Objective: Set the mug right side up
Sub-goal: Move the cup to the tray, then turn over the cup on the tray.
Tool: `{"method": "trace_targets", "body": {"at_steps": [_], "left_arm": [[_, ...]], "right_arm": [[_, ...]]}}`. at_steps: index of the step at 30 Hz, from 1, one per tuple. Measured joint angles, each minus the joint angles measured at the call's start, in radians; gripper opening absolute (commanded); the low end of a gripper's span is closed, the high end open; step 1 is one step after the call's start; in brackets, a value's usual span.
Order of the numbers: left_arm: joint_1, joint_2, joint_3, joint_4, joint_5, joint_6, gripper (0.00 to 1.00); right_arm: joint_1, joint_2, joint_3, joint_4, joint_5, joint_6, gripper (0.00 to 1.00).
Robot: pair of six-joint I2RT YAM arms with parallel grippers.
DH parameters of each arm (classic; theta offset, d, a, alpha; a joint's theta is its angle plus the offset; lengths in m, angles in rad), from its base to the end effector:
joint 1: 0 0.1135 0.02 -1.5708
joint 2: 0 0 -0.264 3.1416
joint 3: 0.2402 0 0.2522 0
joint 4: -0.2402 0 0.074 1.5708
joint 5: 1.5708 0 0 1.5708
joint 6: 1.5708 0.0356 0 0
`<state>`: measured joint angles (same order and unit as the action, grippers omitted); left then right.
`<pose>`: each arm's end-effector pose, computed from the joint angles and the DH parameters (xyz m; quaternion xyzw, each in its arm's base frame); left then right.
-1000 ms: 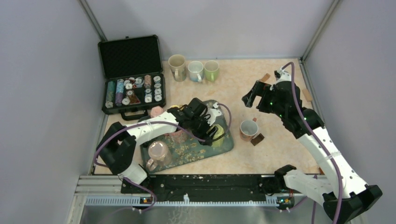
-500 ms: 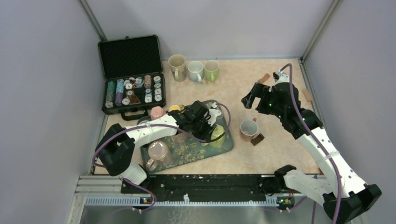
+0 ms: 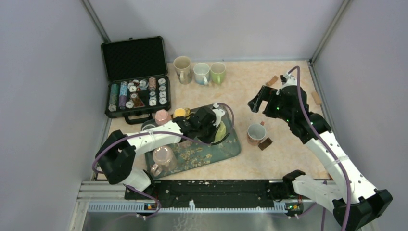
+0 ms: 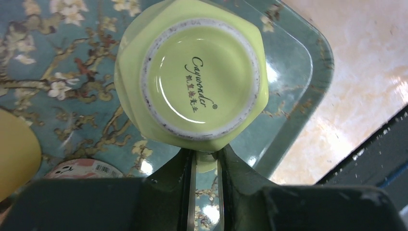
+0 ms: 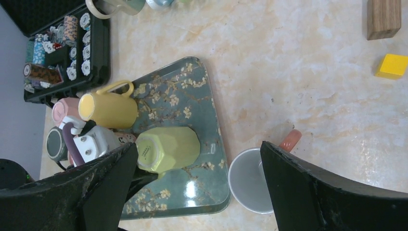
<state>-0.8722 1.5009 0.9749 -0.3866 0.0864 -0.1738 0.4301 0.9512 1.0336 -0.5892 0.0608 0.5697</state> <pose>0.1973 -0.2397 0.2192 0.3366 0.8836 -0.1967 0.2593 0.1842 0.0821 0.3552 0.0755 0.8582 0.2200 0.4575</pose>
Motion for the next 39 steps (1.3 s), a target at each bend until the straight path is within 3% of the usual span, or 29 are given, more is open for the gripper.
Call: {"method": "trace_targets", "body": {"at_steps": [7,14,23,33,39], "left_arm": [[0.000,0.016,0.012,0.021,-0.138,-0.102,0.10],[0.000,0.135,0.112,0.067,-0.212,-0.226,0.12],[0.013,0.223,0.201,0.089,-0.242,-0.323,0.50],[0.088,0.140,0.190,0.067,-0.206,-0.337,0.65],[0.181,-0.013,0.155,0.058,-0.155,-0.341,0.73]], "right_arm": [[0.000,0.000,0.000,0.017,-0.001,-0.001,0.99],[0.000,0.002,0.000,0.020,0.004,-0.002,0.99],[0.000,0.041,0.000,0.019,0.022,-0.006,0.99],[0.088,0.105,0.006,-0.002,0.109,-0.009,0.98],[0.216,0.220,0.047,-0.047,0.192,0.026,0.90]]}}
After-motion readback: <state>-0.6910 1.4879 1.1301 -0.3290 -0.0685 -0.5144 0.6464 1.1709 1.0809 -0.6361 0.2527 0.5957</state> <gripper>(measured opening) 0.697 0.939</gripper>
